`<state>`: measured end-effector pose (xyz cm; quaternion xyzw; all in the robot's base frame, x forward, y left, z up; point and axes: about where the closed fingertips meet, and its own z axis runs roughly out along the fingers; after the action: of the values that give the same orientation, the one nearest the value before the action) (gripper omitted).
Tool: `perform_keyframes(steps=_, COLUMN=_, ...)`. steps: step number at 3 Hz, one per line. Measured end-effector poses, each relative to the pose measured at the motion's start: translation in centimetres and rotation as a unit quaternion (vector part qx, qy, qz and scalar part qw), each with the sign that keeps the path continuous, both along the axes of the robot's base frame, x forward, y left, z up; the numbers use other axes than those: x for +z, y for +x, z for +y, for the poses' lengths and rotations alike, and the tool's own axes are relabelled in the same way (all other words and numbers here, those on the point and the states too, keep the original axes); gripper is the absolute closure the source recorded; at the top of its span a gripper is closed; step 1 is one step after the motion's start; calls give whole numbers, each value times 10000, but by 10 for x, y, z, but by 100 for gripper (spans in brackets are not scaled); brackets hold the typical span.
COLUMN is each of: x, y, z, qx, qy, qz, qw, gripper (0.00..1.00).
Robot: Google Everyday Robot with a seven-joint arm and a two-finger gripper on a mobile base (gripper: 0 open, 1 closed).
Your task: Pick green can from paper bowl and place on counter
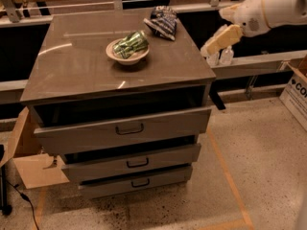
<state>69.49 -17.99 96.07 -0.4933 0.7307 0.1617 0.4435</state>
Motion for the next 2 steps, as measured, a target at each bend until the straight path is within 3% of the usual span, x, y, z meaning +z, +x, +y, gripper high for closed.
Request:
perform_keyframes(steps=1, x=1, y=30, z=44, qx=252, qy=-59, qz=14, qw=9997, gripper=0)
perform_keyframes(steps=2, x=7, y=34, z=55, qx=320, qy=-53, qz=-44, qw=9995, gripper=0)
